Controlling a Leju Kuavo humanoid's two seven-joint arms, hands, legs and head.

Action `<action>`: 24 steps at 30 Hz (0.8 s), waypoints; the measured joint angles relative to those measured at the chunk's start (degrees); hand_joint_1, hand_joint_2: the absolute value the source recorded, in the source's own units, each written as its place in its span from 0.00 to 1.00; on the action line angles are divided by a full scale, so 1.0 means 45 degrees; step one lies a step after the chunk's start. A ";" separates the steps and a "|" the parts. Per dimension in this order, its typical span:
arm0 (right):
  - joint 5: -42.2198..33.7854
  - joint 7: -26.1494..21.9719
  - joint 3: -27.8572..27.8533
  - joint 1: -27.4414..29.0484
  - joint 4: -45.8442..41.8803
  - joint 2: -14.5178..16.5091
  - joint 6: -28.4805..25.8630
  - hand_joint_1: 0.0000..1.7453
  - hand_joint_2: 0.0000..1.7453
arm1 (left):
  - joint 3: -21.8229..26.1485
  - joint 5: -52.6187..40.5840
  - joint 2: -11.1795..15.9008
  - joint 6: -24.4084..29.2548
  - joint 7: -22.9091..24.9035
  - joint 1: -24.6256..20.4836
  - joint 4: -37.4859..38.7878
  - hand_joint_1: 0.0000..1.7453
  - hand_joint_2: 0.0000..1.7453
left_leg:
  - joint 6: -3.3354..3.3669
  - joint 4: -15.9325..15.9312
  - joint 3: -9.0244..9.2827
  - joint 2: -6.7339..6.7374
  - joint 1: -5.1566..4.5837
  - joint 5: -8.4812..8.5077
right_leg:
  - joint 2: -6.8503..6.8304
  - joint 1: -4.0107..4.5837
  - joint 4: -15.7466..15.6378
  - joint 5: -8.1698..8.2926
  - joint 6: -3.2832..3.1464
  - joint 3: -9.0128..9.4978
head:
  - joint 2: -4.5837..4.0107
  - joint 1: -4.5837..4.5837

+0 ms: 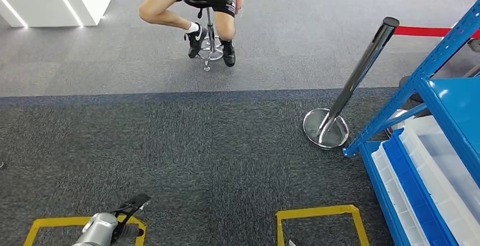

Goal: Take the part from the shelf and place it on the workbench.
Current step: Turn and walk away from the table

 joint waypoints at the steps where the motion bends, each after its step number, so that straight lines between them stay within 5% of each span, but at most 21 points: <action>1: -0.0033 -0.0013 0.0001 -0.0013 0.0011 0.0069 -0.0091 0.00 0.00 | -0.0017 -0.0244 -0.0023 0.0146 -0.0015 0.0092 0.0000 0.00 1.00 | -0.0032 0.0714 -0.0325 -0.0271 0.0024 -0.0400 | 0.0065 -0.0005 -0.0022 0.0010 -0.0057 0.0026 | 0.0000 -0.0015; 3: -0.0092 -0.0034 0.0002 -0.0023 0.0025 0.0138 -0.0173 0.00 0.00 | -0.0049 -0.0552 -0.0058 0.0435 -0.0037 0.0189 0.0000 0.00 1.00 | -0.0064 0.2411 -0.1163 -0.0493 0.0030 -0.1104 | 0.0242 0.0025 -0.0006 0.0004 -0.0117 0.0021 | 0.0000 -0.0033; 5: -0.0157 -0.0042 0.0002 -0.0037 0.0032 0.0161 -0.0178 0.00 0.00 | -0.0065 -0.0666 -0.0075 0.0532 -0.0060 0.0159 0.0000 0.00 1.00 | -0.0073 0.2931 -0.1492 -0.0524 0.0034 -0.0983 | 0.0464 0.0046 0.0044 -0.0007 -0.0124 0.0015 | 0.0000 -0.0033; 9: -0.0206 -0.0039 0.0002 -0.0115 0.0036 0.0196 -0.0172 0.00 0.00 | -0.0130 -0.0733 -0.0086 0.0514 -0.0077 -0.0016 0.0000 0.00 1.00 | -0.0010 0.0072 -0.0250 -0.1016 0.0062 0.0524 | 0.0944 0.0031 0.0317 -0.0120 0.0010 -0.0078 | 0.0000 -0.0031; 11: -0.0214 -0.0039 0.0002 -0.0146 0.0040 0.0207 -0.0172 0.00 0.00 | -0.0158 -0.0738 -0.0094 0.0497 -0.0077 -0.0061 0.0000 0.00 1.00 | 0.0056 -0.0378 -0.0064 -0.1173 0.0039 0.0552 | 0.1149 0.0032 0.0390 -0.0113 0.0136 -0.0197 | 0.0000 -0.0025; 13: -0.0217 -0.0036 0.0002 -0.0156 0.0045 0.0211 -0.0175 0.00 0.00 | -0.0175 -0.0739 -0.0120 0.0490 -0.0080 -0.0113 0.0000 0.00 1.00 | 0.0183 -0.0439 -0.0043 -0.0985 0.0071 0.0618 | 0.1237 0.0027 0.0391 -0.0097 0.0248 -0.0243 | 0.0000 -0.0022; 15: -0.0213 -0.0032 0.0005 -0.0168 0.0051 0.0206 -0.0177 0.00 0.00 | -0.0186 -0.0740 -0.0147 0.0493 -0.0097 -0.0154 0.0000 0.00 1.00 | 0.0351 -0.0554 0.0008 -0.0787 0.0124 0.0693 | 0.0882 0.0079 0.0874 -0.0445 0.0361 -0.0454 | 0.0000 0.0014; 18: -0.0200 -0.0019 0.0009 -0.0223 0.0064 0.0188 -0.0179 0.00 0.00 | -0.0191 -0.0740 -0.0154 0.0495 -0.0108 -0.0138 0.0000 0.00 1.00 | 0.0478 -0.0605 0.0029 -0.0462 0.0097 0.0699 | 0.0404 0.0139 0.3161 -0.1610 0.0492 -0.1416 | 0.0000 0.0062; 20: -0.0199 -0.0019 0.0011 -0.0234 0.0073 0.0181 -0.0179 0.00 0.00 | -0.0193 -0.0739 -0.0158 0.0495 -0.0108 -0.0128 0.0000 0.00 1.00 | 0.0489 -0.0602 0.0040 -0.0245 0.0085 0.0675 | 0.0366 0.0138 0.3913 -0.1723 0.0522 -0.1683 | 0.0000 0.0066; 22: -0.0193 -0.0019 0.0012 -0.0220 0.0076 0.0170 -0.0187 0.00 0.00 | -0.0198 -0.0739 -0.0168 0.0495 -0.0108 -0.0136 0.0000 0.00 1.00 | 0.0461 -0.0600 0.0089 -0.0074 0.0085 0.0640 | 0.0223 0.0112 0.2779 -0.0982 0.0509 -0.1099 | 0.0000 0.0068; 24: -0.0171 -0.0019 0.0015 -0.0166 0.0090 0.0151 -0.0199 0.00 0.00 | -0.0200 -0.0740 -0.0170 0.0498 -0.0108 -0.0143 0.0000 0.00 1.00 | 0.0384 -0.0578 0.0123 0.0053 0.0033 0.0586 | -0.0246 0.0144 0.1087 -0.0351 0.0429 -0.0314 | 0.0000 0.0073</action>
